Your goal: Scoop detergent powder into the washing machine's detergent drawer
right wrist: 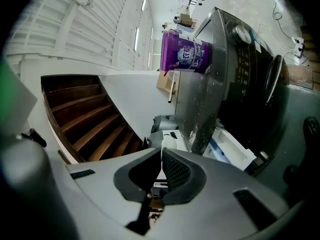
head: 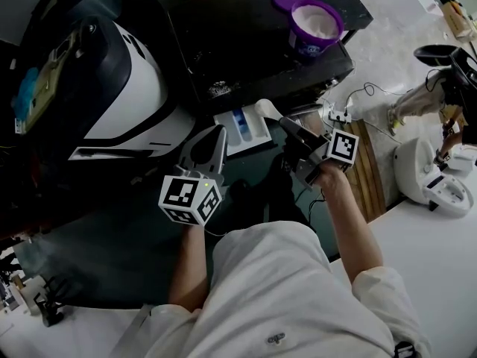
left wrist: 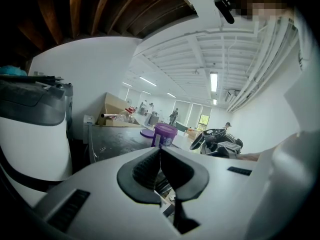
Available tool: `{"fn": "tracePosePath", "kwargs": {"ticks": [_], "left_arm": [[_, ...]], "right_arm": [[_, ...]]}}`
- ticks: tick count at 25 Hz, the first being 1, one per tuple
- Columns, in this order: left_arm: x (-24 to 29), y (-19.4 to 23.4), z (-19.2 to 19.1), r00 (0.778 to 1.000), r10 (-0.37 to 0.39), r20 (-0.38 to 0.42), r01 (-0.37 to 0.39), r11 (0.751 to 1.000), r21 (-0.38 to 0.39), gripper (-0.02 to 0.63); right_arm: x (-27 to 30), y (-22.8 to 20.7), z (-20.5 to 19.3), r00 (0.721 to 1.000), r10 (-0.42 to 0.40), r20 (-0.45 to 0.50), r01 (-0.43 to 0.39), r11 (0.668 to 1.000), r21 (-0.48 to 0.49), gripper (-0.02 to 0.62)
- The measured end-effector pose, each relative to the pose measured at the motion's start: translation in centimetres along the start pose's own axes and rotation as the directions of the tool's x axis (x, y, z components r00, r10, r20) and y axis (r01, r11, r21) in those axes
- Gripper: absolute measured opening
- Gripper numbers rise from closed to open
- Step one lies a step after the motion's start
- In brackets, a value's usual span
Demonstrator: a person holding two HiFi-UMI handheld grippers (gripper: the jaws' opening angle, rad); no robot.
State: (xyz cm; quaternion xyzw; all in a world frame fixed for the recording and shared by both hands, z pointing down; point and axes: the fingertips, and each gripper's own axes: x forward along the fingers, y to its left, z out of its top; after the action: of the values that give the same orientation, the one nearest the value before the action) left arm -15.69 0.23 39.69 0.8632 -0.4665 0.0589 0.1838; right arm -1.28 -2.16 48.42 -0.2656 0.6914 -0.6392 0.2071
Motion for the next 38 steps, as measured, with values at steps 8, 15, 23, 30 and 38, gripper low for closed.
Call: {"fn": "tracePosePath", "kwargs": {"ticks": [8,15,23,30,38], "left_arm": [[0.0,0.2,-0.9,1.0,0.008,-0.019,-0.008,1.0,-0.011,0.02],[0.2,0.3,-1.6,0.999,0.01,-0.038,-0.011,1.0,-0.02,0.02],[0.2,0.4,-2.8,0.998,0.013,-0.06,-0.015,0.999,-0.032,0.02],[0.3,0.8,-3.8,0.997,0.019,-0.079,-0.022,0.999,-0.045,0.02],[0.6,1.1,-4.5,0.995,0.019,-0.093,-0.024,0.998,-0.059,0.02]], "right_arm": [[0.0,-2.8,-1.4,0.995,-0.083,-0.062,0.08,0.996,-0.047,0.012],[-0.1,-5.0,-2.1,0.978,-0.185,-0.1,0.172,0.977,-0.124,0.012],[-0.4,-7.1,-2.4,0.962,-0.257,-0.091,0.244,0.96,-0.137,0.012],[-0.1,-8.7,-2.6,0.943,-0.318,-0.097,0.291,0.931,-0.222,0.012],[0.3,-9.8,-2.6,0.9,-0.421,-0.112,0.348,0.849,-0.396,0.012]]}}
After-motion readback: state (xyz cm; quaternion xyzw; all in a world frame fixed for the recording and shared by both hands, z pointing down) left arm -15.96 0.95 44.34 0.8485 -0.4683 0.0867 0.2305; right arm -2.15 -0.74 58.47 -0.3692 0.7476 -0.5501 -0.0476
